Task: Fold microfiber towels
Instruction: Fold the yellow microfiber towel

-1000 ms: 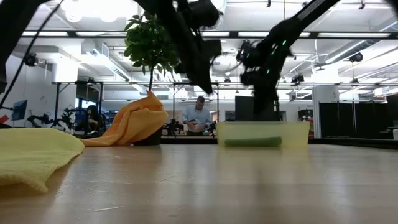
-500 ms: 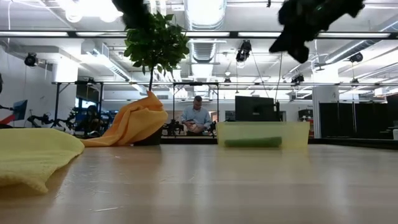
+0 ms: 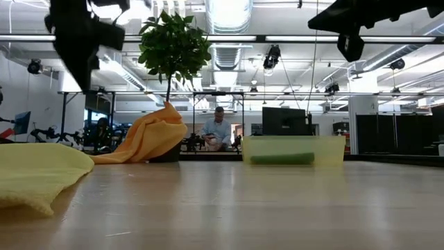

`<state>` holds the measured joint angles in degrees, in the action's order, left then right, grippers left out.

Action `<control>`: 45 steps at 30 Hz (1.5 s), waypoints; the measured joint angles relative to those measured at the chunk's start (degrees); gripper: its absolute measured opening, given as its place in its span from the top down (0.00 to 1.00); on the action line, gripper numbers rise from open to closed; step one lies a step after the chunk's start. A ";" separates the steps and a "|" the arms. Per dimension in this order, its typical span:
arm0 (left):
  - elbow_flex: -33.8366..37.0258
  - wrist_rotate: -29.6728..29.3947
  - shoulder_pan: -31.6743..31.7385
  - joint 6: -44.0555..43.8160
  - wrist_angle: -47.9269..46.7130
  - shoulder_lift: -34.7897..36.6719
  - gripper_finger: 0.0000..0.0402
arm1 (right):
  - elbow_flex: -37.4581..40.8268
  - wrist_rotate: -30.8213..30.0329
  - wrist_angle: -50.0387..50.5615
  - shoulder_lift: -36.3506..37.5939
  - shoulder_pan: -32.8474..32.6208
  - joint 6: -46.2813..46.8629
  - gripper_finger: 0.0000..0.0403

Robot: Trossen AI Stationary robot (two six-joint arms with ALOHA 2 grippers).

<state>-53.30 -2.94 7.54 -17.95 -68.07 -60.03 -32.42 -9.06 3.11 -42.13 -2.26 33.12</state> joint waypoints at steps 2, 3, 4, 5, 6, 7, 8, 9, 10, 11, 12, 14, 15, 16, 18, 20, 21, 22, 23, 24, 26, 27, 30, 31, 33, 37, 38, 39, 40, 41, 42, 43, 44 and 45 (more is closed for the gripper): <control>2.10 0.75 2.33 3.20 0.80 -0.60 0.75 | 0.00 -0.13 -1.03 -1.06 -1.13 0.00 0.98; 2.92 1.24 3.51 4.79 1.79 -1.14 0.72 | 0.00 -0.15 -1.83 -1.78 -1.40 0.00 0.98; 3.56 2.29 4.68 6.24 2.89 -1.85 0.69 | 0.00 -0.13 -2.66 -2.42 -1.56 0.01 0.98; 4.08 3.62 5.78 7.67 4.13 -2.64 0.67 | 0.00 -0.15 -2.94 -2.98 -1.60 0.00 0.98; 4.30 4.66 6.75 9.20 4.97 -3.51 0.65 | 0.00 -0.15 -3.21 -3.57 -1.60 0.00 0.98; 4.33 5.38 7.68 11.04 5.56 -4.53 0.63 | -0.28 -0.15 -3.38 -4.19 -1.60 -0.07 0.98; 4.33 5.75 8.39 12.92 6.13 -5.52 0.61 | -0.77 -0.13 -3.43 -4.79 -1.60 -0.21 0.98; 4.33 5.81 8.94 14.58 6.69 -6.45 0.60 | -1.16 -0.13 -3.51 -5.26 -1.60 -0.49 0.98; 4.33 5.90 9.42 16.44 7.08 -7.35 0.59 | -1.68 -0.11 -3.49 -5.76 -1.60 -0.87 0.98; 4.33 5.92 9.78 18.33 7.25 -8.26 0.59 | -2.33 -0.10 -3.62 -6.27 -1.60 -1.50 0.98; 4.33 5.94 10.12 20.13 7.43 -9.19 0.59 | -2.89 -0.04 -3.67 -6.66 -1.60 -2.12 0.98; 4.33 6.24 10.52 22.72 7.65 -11.17 0.59 | -4.15 0.02 -3.60 -7.39 -1.60 -3.62 0.98; 4.33 6.71 10.67 23.73 7.57 -12.15 0.59 | -4.91 0.02 -3.67 -7.75 -1.60 -4.32 0.98; 4.33 7.21 10.85 24.70 7.59 -13.14 0.59 | -5.65 0.02 -3.63 -8.06 -1.60 -4.99 0.98; 4.33 8.03 10.90 26.05 7.62 -14.95 0.59 | -7.37 0.10 -3.56 -8.73 -1.60 -6.73 0.98; 4.33 8.83 10.96 27.14 7.62 -16.72 0.59 | -8.90 0.42 -3.54 -9.20 -1.60 -8.14 0.98; 4.33 9.33 10.99 27.34 7.62 -17.59 0.59 | -9.66 0.44 -3.52 -9.43 -1.60 -8.89 0.98; 4.33 9.68 11.05 27.36 7.62 -18.38 0.59 | -10.34 0.49 -3.54 -9.52 -1.60 -9.76 0.98; 4.33 9.78 11.14 27.36 7.62 -19.09 0.59 | -10.82 0.61 -3.52 -9.53 -1.62 -10.54 0.98; 4.33 9.85 11.15 27.36 7.60 -19.90 0.59 | -11.29 0.66 -3.41 -9.53 -1.64 -11.06 0.98; 4.33 9.87 11.22 27.34 7.62 -21.32 0.59 | -11.85 0.67 -3.39 -9.36 -1.62 -12.00 0.98; 4.33 9.87 11.22 27.33 7.60 -21.99 0.59 | -12.03 0.67 -3.27 -9.28 -1.64 -12.48 0.98; 4.33 9.87 11.22 27.32 7.62 -24.13 0.59 | -12.31 2.00 -3.28 -8.91 -1.62 -13.25 0.98; 4.33 9.87 11.22 27.31 7.64 -24.78 0.59 | -12.33 2.07 -3.29 -8.85 -1.62 -13.29 0.98; 4.33 9.85 11.22 27.30 7.78 -26.04 0.59 | -12.33 2.77 -2.51 -8.83 -1.62 -13.29 0.98; 4.38 8.31 11.22 26.68 8.02 -28.57 0.59 | -12.33 4.55 -0.95 -8.85 -1.62 -13.21 0.98; 4.42 7.83 11.22 25.89 8.10 -29.15 0.59 | -12.33 5.00 -0.49 -8.85 -1.62 -12.85 0.98; 4.44 7.49 11.22 25.79 8.43 -29.71 0.59 | -12.33 5.03 0.04 -8.85 -1.63 -12.33 0.98; 4.47 7.36 11.25 25.74 8.97 -30.06 0.59 | -12.33 5.11 0.27 -8.85 -1.62 -11.91 0.98; 4.49 7.36 11.25 25.66 9.51 -30.33 0.59 | -12.33 5.19 0.32 -8.85 -1.64 -11.56 0.98; 4.49 7.36 11.25 25.45 9.89 -30.68 0.59 | -12.33 5.23 0.46 -8.85 -1.63 -11.13 0.98; 4.53 7.36 11.25 24.83 10.27 -30.96 0.60 | -12.33 5.23 0.65 -8.85 -1.62 -10.83 0.98; 4.68 7.36 11.25 24.38 10.96 -31.19 0.62 | -12.33 5.23 0.93 -8.85 -1.62 -10.80 0.98; 4.77 7.36 11.25 24.30 11.41 -31.37 0.64 | -12.33 5.23 1.16 -8.85 -1.64 -10.69 0.98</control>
<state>-48.53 4.43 18.79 6.35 -56.65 -91.40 -44.75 -3.84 4.27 -50.98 -3.90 22.43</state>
